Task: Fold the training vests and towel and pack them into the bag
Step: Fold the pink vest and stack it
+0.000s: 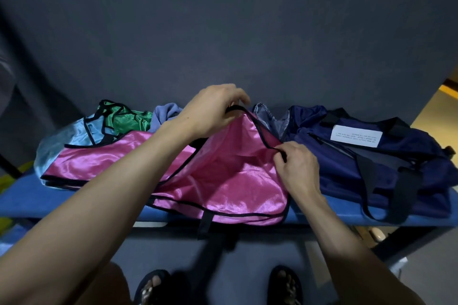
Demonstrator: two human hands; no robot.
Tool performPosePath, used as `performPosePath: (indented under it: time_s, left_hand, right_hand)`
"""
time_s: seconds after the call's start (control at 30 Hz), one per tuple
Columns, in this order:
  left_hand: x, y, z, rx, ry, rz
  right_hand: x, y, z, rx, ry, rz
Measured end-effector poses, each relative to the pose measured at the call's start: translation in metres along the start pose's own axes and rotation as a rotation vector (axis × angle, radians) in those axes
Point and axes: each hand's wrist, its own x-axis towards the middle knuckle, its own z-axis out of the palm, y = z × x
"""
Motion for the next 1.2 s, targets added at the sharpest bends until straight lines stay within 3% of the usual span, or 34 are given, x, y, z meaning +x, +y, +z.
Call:
performPosePath:
  time_s: [0.2,0.4,0.67,0.83,1.03,1.13,1.2]
  left_hand:
    - [-0.041,0.015,0.024,-0.098,0.011,0.031]
    - [-0.102,0.045,0.072,-0.282,-0.203,-0.045]
    - [-0.114,0.05,0.081,-0.295,-0.269,-0.093]
    - [-0.113,0.054,0.085,-0.221,-0.184,-0.092]
    - [-0.118,0.061,0.097,-0.17,-0.223,-0.072]
    - [-0.119,0.061,0.098,-0.175,-0.235,-0.079]
    - [-0.12,0.06,0.098,-0.18,-0.24,-0.082]
  right_hand:
    - [0.001,0.016,-0.009,0.233,0.046,0.109]
    - [-0.001,0.026,-0.02,0.502,-0.021,0.331]
    - [-0.012,0.046,-0.02,0.58,-0.143,0.415]
    - [-0.022,0.037,-0.026,0.297,-0.163,0.243]
    - [-0.045,0.03,-0.056,-0.16,-0.493,0.246]
    - [-0.076,0.032,-0.058,-0.09,-0.671,-0.081]
    - [-0.097,0.031,-0.05,-0.164,-0.64,-0.419]
